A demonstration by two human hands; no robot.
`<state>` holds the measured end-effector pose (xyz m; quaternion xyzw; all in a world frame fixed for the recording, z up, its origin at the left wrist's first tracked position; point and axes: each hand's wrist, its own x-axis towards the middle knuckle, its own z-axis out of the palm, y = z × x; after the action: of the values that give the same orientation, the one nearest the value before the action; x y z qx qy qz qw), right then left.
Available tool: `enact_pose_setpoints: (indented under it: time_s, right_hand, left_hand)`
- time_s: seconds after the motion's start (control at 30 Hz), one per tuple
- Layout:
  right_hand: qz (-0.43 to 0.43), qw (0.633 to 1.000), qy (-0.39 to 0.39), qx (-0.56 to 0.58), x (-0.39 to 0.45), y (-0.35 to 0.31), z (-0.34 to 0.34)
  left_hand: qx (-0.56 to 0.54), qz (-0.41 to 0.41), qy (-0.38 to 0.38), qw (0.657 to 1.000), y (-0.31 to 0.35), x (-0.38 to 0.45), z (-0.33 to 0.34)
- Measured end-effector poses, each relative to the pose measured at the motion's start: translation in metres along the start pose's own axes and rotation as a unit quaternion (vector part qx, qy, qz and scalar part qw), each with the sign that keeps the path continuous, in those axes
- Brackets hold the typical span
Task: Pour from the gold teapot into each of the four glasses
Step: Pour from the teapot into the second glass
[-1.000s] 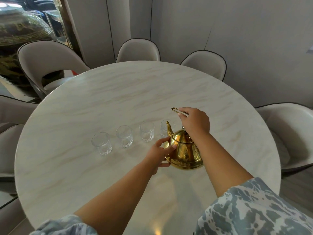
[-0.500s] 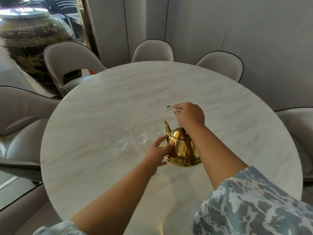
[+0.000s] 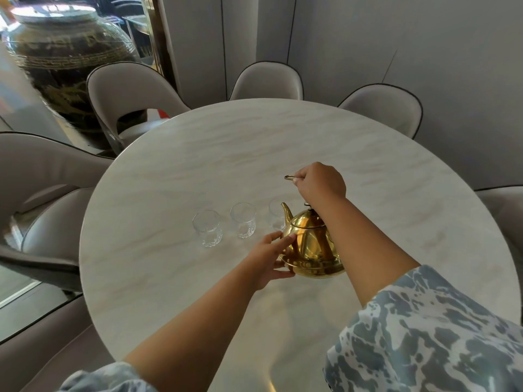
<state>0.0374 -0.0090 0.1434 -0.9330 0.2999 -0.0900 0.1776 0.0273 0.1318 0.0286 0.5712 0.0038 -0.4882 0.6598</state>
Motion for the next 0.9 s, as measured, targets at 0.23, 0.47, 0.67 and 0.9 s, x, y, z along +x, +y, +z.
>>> enact_pose_setpoints:
  time_s: [0.23,0.47,0.67,0.9]
  right_hand:
    - [0.011,0.999,-0.014,-0.034,0.007,0.002,0.002]
    - [0.025,0.999,-0.020,-0.039,0.016,0.003,0.005]
    - [0.027,0.999,-0.016,-0.041,0.022,0.006,0.005]
    - [0.030,0.998,-0.012,-0.049,0.028,0.009,0.002]
  left_hand:
    - [0.002,-0.013,-0.013,1.000,0.001,-0.003,0.001]
    - [0.006,-0.016,-0.023,1.000,0.003,-0.005,0.002]
    - [0.007,-0.013,-0.016,1.000,0.007,-0.003,0.006]
    - [0.004,-0.010,-0.019,1.000,0.009,-0.004,0.010]
